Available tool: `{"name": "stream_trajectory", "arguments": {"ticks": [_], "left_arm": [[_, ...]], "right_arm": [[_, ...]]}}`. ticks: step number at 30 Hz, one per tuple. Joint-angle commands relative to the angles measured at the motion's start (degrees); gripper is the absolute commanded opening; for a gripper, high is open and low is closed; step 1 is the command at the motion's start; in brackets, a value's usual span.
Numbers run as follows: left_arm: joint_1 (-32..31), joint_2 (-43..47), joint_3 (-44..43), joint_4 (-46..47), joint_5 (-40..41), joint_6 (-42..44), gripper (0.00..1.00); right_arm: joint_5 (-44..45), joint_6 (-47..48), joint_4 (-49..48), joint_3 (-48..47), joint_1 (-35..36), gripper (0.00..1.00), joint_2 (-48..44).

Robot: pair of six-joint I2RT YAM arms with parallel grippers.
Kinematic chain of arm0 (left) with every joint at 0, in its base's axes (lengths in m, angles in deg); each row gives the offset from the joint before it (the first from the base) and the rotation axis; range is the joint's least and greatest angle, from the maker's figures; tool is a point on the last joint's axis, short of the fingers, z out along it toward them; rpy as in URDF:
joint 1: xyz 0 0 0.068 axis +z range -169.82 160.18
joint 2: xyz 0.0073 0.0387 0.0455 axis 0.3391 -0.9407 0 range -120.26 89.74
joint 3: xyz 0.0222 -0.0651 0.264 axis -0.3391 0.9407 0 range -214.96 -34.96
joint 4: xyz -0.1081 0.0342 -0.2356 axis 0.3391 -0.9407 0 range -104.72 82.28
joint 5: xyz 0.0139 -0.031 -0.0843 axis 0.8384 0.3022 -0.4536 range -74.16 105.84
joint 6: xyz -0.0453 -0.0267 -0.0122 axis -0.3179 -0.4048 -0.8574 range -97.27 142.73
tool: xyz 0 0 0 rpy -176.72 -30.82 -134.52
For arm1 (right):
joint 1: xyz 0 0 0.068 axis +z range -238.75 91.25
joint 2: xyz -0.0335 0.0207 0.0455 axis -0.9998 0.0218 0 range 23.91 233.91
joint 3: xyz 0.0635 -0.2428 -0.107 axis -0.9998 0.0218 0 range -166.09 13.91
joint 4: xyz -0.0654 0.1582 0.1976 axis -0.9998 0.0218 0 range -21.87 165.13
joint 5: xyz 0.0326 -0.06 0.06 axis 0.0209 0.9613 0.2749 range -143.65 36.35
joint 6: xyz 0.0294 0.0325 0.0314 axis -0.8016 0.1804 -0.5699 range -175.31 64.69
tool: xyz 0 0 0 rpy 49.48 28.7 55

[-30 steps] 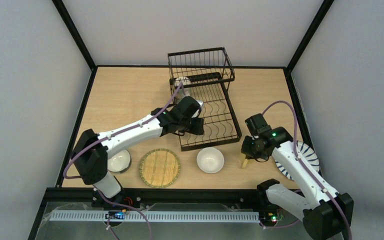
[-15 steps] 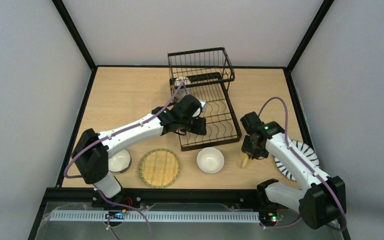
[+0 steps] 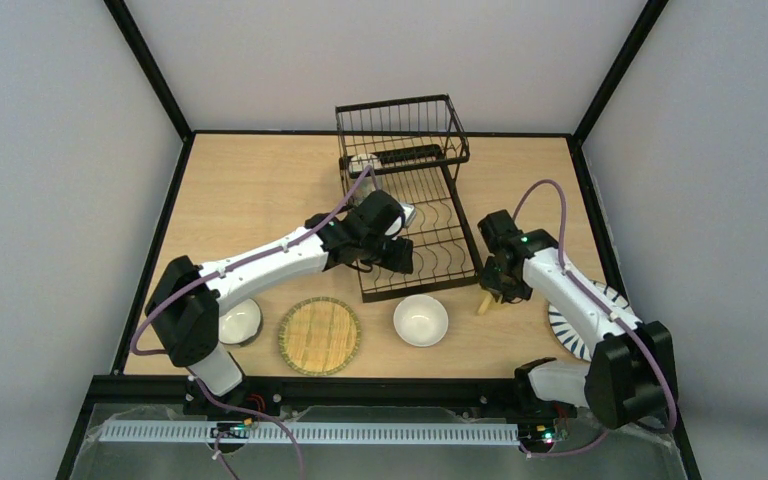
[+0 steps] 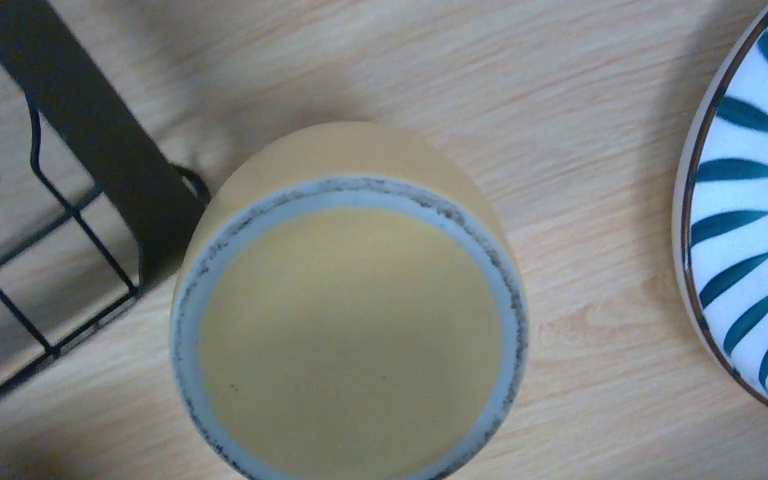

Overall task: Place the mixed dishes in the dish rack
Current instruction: Move the cup to the center of the board.

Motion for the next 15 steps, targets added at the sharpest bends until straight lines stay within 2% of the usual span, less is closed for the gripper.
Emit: {"name": "stream_trajectory", "arguments": {"ticks": [1,15], "left_arm": [[-0.30,-0.49,-1.27,-2.28,-1.26,1.36,0.99],[-0.34,-3.38,-4.03,-2.25,-3.30,2.99,0.99]], "right_arm": [[2.68,2.62,-4.33,-2.71,-3.10,0.13,1.85],[3.51,8.93,-12.52,-7.60,-10.02,0.14,10.29]]}}
